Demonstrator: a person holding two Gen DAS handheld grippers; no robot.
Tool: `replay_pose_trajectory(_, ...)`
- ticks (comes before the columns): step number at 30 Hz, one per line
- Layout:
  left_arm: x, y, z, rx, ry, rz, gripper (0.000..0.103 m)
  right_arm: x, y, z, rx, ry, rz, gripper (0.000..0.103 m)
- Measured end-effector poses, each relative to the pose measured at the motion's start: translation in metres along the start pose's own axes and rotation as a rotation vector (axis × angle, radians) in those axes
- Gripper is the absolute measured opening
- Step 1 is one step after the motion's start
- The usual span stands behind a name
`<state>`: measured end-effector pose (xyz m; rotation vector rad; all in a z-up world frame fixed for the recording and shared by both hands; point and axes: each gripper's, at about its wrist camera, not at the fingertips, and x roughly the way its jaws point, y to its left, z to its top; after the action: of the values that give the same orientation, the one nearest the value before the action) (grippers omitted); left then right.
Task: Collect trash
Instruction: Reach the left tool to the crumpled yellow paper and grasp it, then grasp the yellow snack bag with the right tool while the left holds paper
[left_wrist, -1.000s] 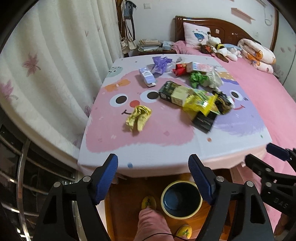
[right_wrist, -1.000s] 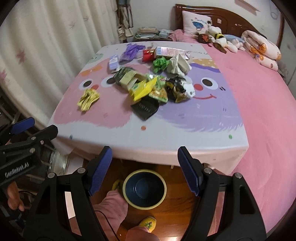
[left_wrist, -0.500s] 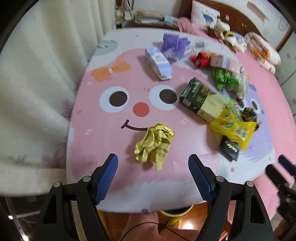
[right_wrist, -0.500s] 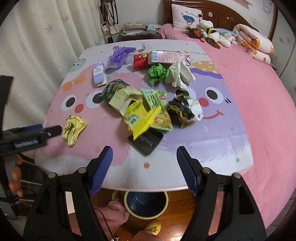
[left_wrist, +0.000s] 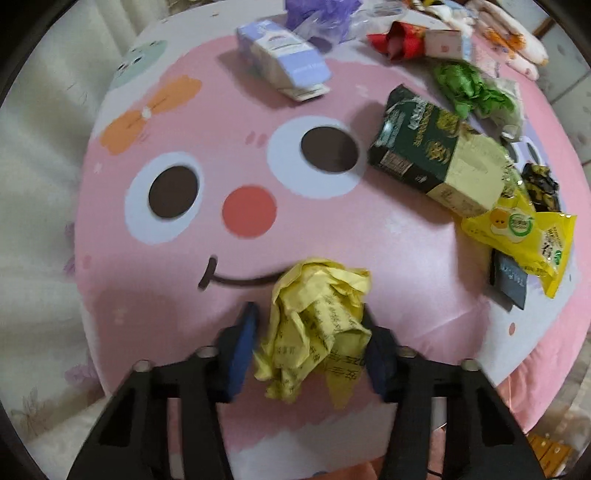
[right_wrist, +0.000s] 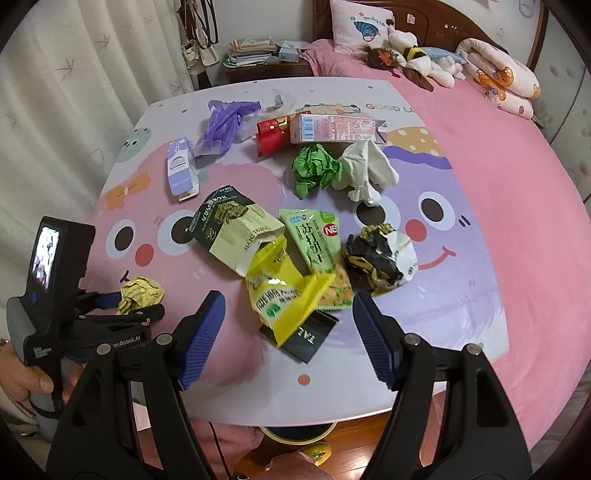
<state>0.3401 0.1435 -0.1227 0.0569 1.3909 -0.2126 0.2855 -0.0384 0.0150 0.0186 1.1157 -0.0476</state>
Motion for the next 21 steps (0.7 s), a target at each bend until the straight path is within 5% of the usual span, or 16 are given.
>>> replay_pose_trajectory(5, 0.007, 0.007, 0.005, 0.02, 0.003, -0.046, 0.031, 0.019, 0.014, 0.015, -0.027, 0.015, 0.009, 0.069)
replay_pose_trajectory(13, -0.014, 0.034, 0.015, -0.019, -0.043, -0.055, 0.03, 0.036, 0.025, 0.043, -0.082, 0.029, 0.047, 0.069)
replay_pose_trajectory(21, -0.027, 0.053, 0.017, -0.046, -0.051, -0.102, 0.03, 0.061, 0.014, 0.028, -0.149, 0.124, 0.029, 0.069)
